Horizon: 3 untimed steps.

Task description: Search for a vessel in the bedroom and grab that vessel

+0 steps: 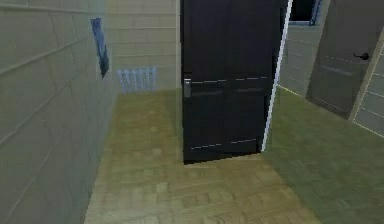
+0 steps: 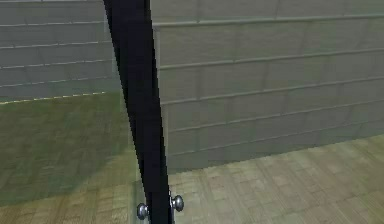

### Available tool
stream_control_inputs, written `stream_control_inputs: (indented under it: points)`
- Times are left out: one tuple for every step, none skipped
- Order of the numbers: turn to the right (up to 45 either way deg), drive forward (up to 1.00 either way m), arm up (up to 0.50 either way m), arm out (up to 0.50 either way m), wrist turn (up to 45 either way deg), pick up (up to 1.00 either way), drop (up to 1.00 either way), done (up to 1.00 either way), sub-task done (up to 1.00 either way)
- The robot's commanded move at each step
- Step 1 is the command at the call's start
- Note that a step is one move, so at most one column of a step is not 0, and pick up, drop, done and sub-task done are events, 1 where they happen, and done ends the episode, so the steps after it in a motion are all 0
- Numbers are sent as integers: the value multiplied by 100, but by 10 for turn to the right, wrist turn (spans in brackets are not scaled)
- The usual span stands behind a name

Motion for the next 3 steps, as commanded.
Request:
stream_control_inputs:
  points:
    - [0, 5, 0, 0, 0, 0, 0, 0, 0]
    - [-120, 0, 0, 0, 0, 0, 0, 0, 0]
    - [0, 30, 0, 0, 0, 0, 0, 0, 0]
